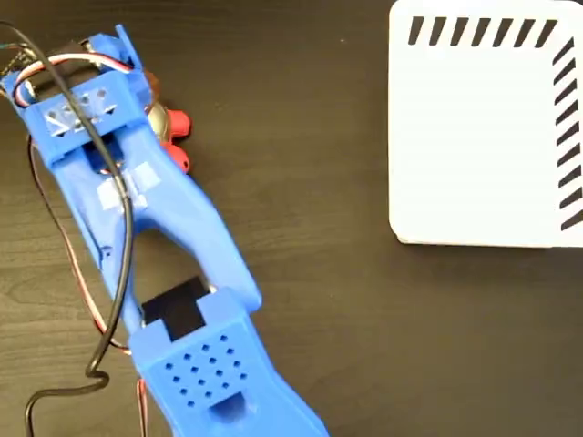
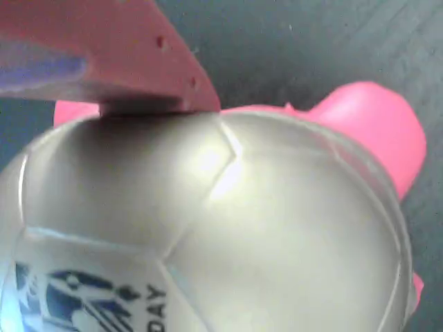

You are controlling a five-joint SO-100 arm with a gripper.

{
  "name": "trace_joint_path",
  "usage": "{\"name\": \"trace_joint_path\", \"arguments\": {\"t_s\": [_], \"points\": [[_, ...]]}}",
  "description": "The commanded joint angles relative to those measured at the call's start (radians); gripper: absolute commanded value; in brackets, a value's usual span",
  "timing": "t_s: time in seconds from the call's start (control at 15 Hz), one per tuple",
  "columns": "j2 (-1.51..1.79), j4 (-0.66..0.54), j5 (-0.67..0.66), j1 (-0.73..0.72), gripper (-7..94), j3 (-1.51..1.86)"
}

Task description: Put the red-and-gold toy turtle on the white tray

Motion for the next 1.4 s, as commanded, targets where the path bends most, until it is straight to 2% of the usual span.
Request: {"name": "trace_joint_path", "arguments": {"t_s": [0.0,0.07,0.13,0.47,1.13,1.33], "points": [[0.028,-0.008,0.012,-0.006,11,-0.018],[0.028,-0.014,0.015,-0.003,3,-0.014],[0.028,-0.023,0.017,-0.002,0,-0.003],[0.074,0.012,0.015,0.005,0,-0.002],[0.46,0.209,-0.043,0.012,0,-0.012],[0.545,0.207,-0.072,0.017,0,0.054]]}}
